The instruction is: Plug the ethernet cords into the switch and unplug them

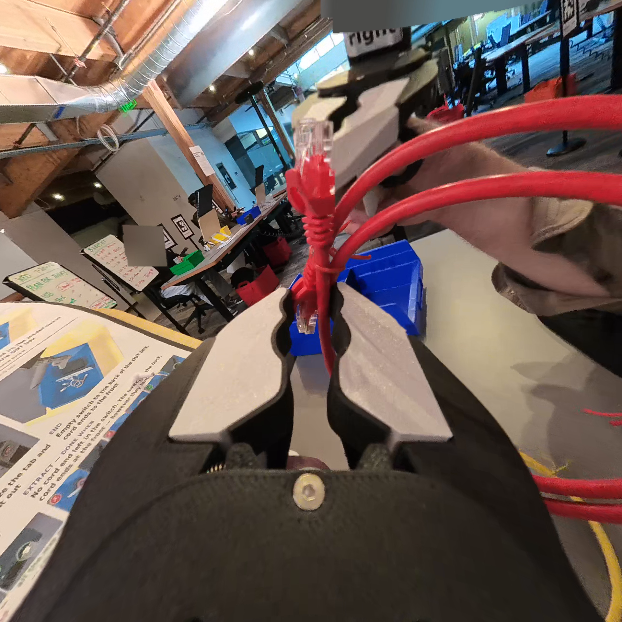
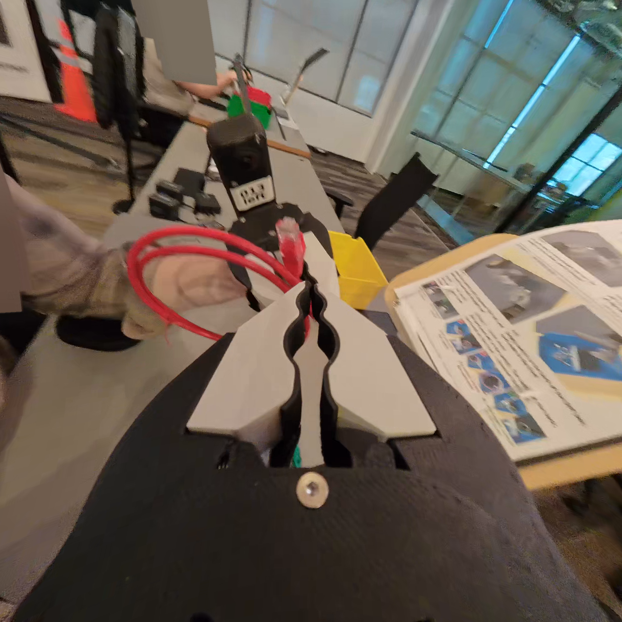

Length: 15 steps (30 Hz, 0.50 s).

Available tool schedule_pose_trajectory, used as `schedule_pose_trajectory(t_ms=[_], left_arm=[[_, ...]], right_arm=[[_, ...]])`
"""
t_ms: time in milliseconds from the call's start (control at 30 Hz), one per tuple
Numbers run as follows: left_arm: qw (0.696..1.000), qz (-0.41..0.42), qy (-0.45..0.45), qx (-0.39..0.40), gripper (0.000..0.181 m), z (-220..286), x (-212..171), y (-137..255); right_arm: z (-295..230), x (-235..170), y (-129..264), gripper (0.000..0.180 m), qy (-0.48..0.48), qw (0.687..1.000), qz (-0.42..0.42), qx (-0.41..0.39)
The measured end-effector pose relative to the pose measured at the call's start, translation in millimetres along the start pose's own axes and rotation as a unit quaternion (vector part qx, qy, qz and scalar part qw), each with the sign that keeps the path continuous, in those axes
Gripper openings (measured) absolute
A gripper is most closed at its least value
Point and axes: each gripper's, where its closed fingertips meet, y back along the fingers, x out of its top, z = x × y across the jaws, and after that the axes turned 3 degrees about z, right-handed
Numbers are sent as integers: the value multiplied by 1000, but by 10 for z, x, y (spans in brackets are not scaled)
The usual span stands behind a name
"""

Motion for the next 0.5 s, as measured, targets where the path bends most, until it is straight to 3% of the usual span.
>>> schedule_pose_trajectory(t_ms=[33,67,333,500], left_arm=[[1000,4,5,1,20,-10,5,5],[1000,6,7,1,20,-21,4,14],[1000,10,11,2,20,-32,25,26],[1000,10,11,1,21,-30,21,25]], right_arm=[[39,-44,30,13,8,1000,-13,-12],[58,-68,51,42,9,1000,-22,-19],[-93,-186,-64,9,45,997,-65,8],[-72,-169,-70,0,46,997,-62,0]])
